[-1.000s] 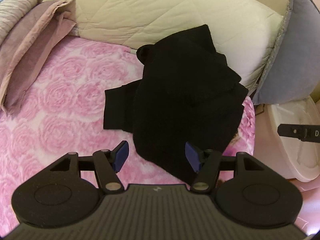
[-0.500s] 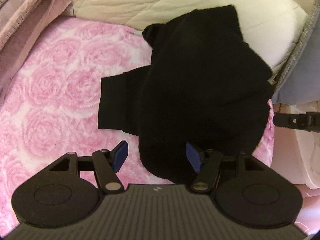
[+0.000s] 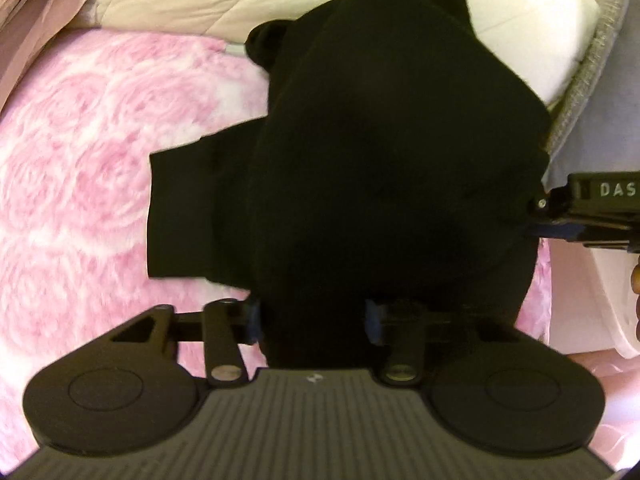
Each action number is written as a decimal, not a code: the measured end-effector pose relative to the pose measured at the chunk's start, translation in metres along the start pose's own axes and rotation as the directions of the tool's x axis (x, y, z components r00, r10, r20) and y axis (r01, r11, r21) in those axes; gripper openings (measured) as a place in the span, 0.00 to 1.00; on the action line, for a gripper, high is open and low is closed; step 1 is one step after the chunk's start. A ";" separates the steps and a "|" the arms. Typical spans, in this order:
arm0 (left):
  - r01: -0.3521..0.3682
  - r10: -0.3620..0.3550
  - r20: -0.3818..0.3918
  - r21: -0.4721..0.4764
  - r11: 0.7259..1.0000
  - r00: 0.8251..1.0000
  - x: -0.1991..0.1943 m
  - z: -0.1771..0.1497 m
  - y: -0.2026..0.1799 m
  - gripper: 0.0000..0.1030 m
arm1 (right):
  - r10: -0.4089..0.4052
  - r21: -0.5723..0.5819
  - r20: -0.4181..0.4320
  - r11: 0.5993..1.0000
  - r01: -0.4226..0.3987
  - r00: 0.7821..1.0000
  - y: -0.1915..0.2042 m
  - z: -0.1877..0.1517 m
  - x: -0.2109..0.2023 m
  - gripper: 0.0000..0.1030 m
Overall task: Fold clothes
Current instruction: 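Close the left gripper on the black garment while the right gripper grasps it too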
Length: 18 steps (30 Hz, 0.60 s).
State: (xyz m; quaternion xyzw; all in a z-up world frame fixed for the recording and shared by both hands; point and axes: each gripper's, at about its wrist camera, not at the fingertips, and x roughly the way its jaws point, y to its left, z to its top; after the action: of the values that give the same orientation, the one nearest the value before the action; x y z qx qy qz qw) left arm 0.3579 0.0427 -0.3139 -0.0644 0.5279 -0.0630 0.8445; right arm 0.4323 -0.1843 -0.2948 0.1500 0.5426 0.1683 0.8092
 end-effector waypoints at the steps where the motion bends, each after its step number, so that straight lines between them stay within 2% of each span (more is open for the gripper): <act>1: 0.005 -0.005 0.001 0.002 1.000 1.000 -0.002 0.001 0.000 0.20 | 0.007 -0.011 0.000 1.000 -0.007 1.000 0.002 0.000 -0.001 0.22; 2: 0.008 -0.008 0.008 0.001 1.000 1.000 -0.005 0.002 -0.001 0.15 | 0.013 -0.024 0.000 1.000 -0.013 1.000 0.004 0.000 -0.003 0.10; 8: -0.001 -0.001 0.090 0.029 1.000 0.996 -0.040 0.007 -0.012 0.09 | 0.026 -0.105 0.045 0.994 -0.021 0.999 0.028 -0.002 -0.036 0.06; 12: 0.029 -0.028 0.182 -0.002 1.000 0.983 -0.086 0.011 -0.016 0.08 | 0.092 -0.133 0.113 0.988 -0.076 0.989 0.049 0.000 -0.079 0.06; 16: 0.037 -0.027 0.288 -0.027 0.999 0.957 -0.141 0.014 -0.023 0.07 | 0.206 -0.184 0.199 0.968 -0.169 0.958 0.078 0.009 -0.133 0.06; 18: 0.044 -0.023 0.353 -0.051 0.998 0.935 -0.174 0.010 -0.024 0.07 | 0.273 -0.211 0.254 0.952 -0.222 0.928 0.095 0.014 -0.162 0.05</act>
State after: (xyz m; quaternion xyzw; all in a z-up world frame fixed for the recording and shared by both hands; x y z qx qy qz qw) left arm 0.2904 0.0503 -0.1515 -0.1078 0.3688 -0.0496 0.9219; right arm 0.3777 -0.1706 -0.1154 0.1668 0.3820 0.2943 0.8600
